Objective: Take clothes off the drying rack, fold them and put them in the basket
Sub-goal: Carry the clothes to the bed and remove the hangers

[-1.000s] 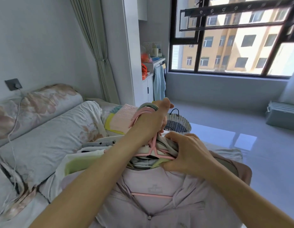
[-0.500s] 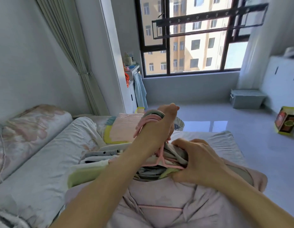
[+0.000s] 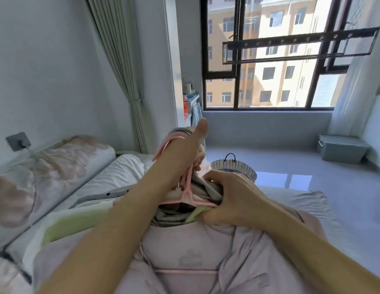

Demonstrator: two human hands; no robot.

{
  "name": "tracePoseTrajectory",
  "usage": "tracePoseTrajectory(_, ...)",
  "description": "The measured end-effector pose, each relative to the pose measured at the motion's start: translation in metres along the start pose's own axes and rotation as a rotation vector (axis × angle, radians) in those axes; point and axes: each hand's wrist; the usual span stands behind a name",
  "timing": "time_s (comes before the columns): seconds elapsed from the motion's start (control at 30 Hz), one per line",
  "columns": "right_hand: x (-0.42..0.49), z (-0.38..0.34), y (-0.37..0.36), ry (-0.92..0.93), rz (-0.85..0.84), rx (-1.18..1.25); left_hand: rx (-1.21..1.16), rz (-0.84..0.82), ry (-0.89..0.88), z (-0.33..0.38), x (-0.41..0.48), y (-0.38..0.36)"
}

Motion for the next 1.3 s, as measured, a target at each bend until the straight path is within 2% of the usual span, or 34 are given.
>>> tracePoseTrajectory(0.33, 0.104, 0.055, -0.158, 0.168, -0.360, 0.000, 0.077, 0.243, 0.256, -0.177, 0.030, 0.051)
tracePoseTrajectory(0.47, 0.140, 0.069, -0.214, 0.182, -0.454, -0.009, 0.002, 0.315, 0.324, -0.232, 0.040, 0.065)
tracePoseTrajectory(0.57, 0.171, 0.076, -0.242, 0.160, -0.481, -0.016, 0.056, 0.326, 0.326, -0.262, 0.064, 0.082)
tracePoseTrajectory(0.73, 0.240, 0.087, -0.272, 0.094, -0.428, 0.001, 0.051, 0.380, 0.322, -0.302, 0.131, 0.118)
tracePoseTrajectory(0.97, 0.340, 0.109, -0.318, 0.072, -0.420, 0.022, 0.073, 0.331, 0.330, -0.353, 0.225, 0.163)
tracePoseTrajectory(1.1, 0.369, 0.144, -0.364, -0.023, -0.447, 0.003, 0.057, 0.259, 0.357, -0.407, 0.261, 0.163)
tracePoseTrajectory(1.2, 0.377, 0.164, -0.400, -0.107, -0.525, -0.041, 0.016, 0.164, 0.461, -0.451, 0.270, 0.156)
tracePoseTrajectory(1.3, 0.380, 0.182, -0.443, -0.179, -0.479, -0.137, 0.085, 0.033, 0.672, -0.487, 0.286, 0.164)
Point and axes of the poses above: each hand's wrist, its own x-axis towards the middle knuckle, its own y-axis out of the back of the hand, z = x × y, and after that the axes turned 5 degrees about -y, right-handed
